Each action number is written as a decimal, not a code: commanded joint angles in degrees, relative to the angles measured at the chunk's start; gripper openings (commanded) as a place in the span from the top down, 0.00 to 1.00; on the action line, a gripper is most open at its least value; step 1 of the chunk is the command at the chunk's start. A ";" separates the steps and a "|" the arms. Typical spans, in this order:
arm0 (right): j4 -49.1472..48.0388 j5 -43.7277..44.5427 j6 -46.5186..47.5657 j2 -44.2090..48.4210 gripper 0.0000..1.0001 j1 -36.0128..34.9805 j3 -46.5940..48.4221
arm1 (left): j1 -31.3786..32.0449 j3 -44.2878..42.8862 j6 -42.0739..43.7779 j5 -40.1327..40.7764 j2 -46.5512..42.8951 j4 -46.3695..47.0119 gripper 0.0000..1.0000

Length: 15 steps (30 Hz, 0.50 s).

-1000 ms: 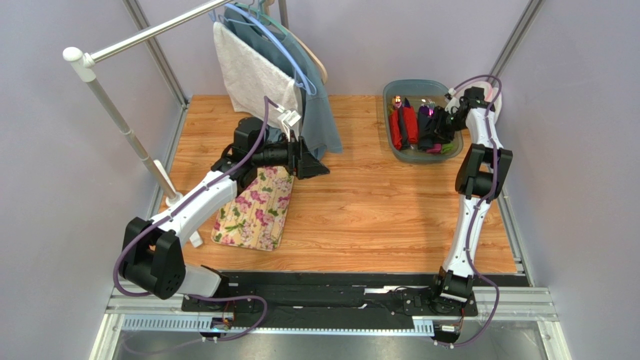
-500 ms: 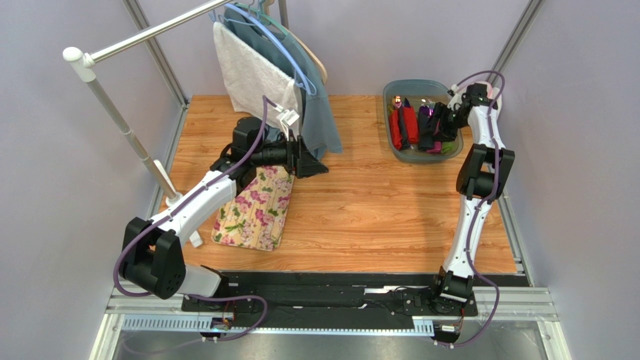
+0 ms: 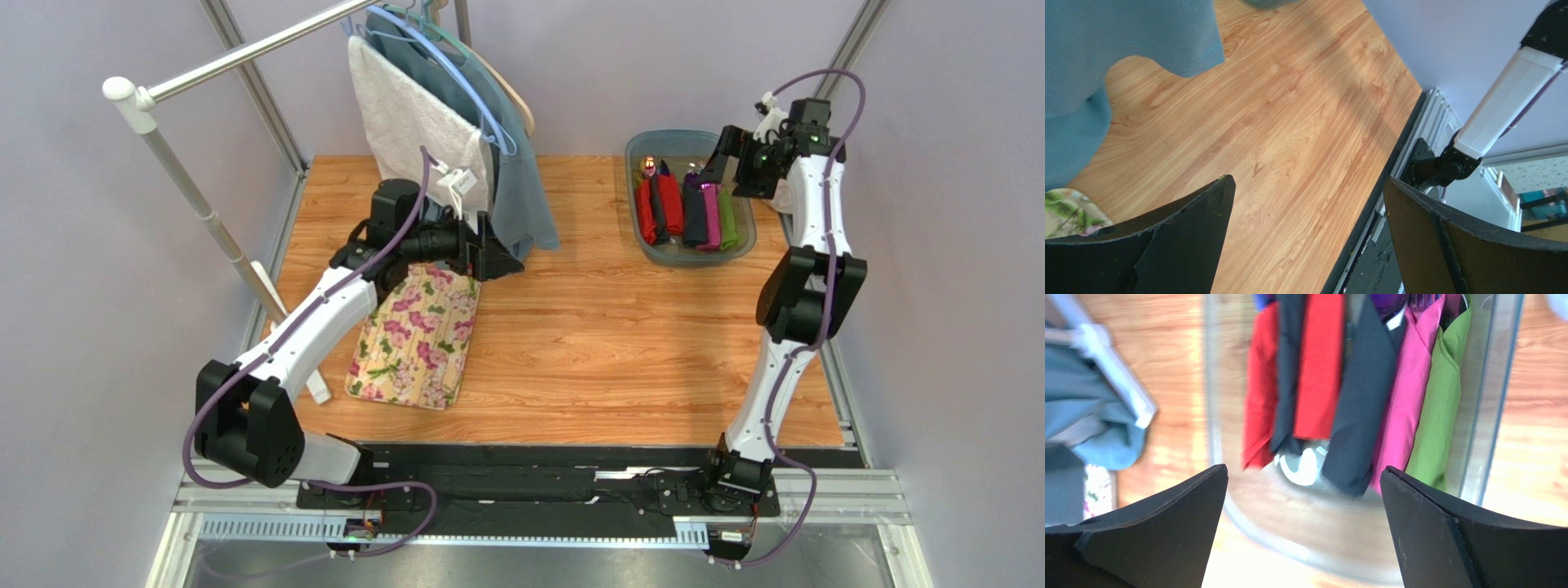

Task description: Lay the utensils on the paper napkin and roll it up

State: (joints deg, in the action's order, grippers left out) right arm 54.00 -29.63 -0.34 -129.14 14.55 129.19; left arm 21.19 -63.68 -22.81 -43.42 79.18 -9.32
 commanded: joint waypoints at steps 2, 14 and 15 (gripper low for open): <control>-1.18 -1.57 2.45 13.02 0.00 -1.97 -6.39 | -0.54 -10.74 11.73 2.71 -2.97 -19.13 0.01; 1.72 -0.17 9.03 43.61 0.00 -9.18 -37.05 | -2.64 -14.28 19.64 18.08 -10.27 -43.40 0.01; 1.81 0.27 10.17 45.89 0.00 -9.71 -42.21 | -2.65 -14.10 20.43 19.24 -10.79 -45.76 0.01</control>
State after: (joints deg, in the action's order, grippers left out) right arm 54.68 -30.28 5.10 -91.50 5.74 96.82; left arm 18.96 -76.49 -7.31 -31.38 71.55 -44.71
